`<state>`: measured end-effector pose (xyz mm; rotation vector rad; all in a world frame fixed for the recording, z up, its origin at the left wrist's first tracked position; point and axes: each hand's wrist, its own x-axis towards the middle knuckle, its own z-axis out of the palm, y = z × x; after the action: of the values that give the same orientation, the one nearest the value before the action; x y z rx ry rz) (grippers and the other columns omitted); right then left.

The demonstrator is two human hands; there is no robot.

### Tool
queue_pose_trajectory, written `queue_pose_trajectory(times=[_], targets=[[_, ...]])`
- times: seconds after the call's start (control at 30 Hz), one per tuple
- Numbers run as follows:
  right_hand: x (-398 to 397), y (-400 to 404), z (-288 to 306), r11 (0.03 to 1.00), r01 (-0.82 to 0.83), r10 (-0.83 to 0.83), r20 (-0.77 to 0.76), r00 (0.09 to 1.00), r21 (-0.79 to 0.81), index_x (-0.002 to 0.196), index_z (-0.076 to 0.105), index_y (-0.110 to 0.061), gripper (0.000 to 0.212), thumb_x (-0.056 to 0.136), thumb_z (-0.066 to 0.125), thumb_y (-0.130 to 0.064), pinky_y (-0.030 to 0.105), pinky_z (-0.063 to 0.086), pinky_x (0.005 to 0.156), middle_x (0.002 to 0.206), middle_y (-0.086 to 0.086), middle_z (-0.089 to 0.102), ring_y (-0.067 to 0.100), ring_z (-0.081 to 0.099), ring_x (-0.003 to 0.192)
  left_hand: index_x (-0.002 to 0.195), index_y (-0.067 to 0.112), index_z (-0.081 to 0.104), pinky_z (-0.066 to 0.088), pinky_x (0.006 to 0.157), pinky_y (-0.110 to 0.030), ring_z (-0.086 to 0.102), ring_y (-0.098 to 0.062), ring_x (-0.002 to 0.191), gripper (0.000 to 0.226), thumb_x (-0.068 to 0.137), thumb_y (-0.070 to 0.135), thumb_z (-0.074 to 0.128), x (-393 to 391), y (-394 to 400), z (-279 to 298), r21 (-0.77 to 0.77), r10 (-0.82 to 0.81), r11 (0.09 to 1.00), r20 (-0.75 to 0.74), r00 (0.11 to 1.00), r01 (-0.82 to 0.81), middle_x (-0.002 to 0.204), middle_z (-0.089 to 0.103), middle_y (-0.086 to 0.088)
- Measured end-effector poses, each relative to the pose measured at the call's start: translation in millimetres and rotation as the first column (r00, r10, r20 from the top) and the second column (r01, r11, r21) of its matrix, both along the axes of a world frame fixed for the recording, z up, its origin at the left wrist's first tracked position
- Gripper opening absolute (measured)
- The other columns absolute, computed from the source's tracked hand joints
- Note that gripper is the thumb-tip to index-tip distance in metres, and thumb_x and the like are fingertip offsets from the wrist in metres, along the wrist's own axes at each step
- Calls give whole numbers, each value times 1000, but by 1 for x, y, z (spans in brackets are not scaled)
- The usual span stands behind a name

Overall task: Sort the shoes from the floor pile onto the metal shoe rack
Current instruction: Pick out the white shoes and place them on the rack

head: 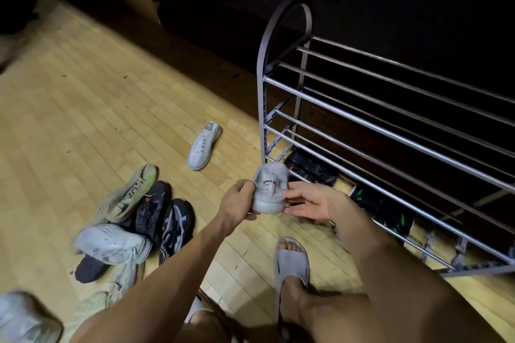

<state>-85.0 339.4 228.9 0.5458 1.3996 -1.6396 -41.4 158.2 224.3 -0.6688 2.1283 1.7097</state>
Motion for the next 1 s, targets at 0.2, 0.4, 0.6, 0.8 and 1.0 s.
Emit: queue_pose_trajectory(times=[0.2,0.4,0.6,0.8,1.0], targets=[[-5,-15,-17,996,92,-93,-59,994,-18,135,52,-18,54,88,63,5,44,51,98,130,13,61,32,62,114,114,23,62,56,63,-28,64,-16,80,32,95,19,36,0,-5,4,110,21,994,3,1000,-21,100,68,-3],[-5,-15,-37,982,190,-187,-81,979,22,142,48,-21,60,90,60,7,43,48,103,129,10,64,30,61,117,123,18,62,57,59,-21,69,-19,87,48,93,0,29,-18,11,-9,143,31,989,11,999,-32,113,70,-12],[-21,0,-61,959,267,-252,-149,956,92,146,41,-19,65,91,54,12,41,46,102,132,9,62,27,60,118,126,13,59,43,58,-24,54,-16,71,53,89,-9,29,-49,26,-44,101,-87,992,56,995,81,94,67,-3],[-39,0,-99,940,314,-286,-187,940,137,149,39,-21,67,92,48,14,39,45,103,130,7,62,22,60,111,128,8,60,48,88,-27,60,-21,106,54,89,-16,31,-76,43,-82,116,-30,993,9,1000,29,122,65,-9],[-53,0,-124,919,361,-317,-250,915,157,148,40,-20,68,91,50,15,28,54,85,131,5,61,20,61,110,129,7,61,47,84,-26,59,-20,105,61,84,-21,30,-102,41,-105,68,-64,996,-17,998,65,124,65,-12]])
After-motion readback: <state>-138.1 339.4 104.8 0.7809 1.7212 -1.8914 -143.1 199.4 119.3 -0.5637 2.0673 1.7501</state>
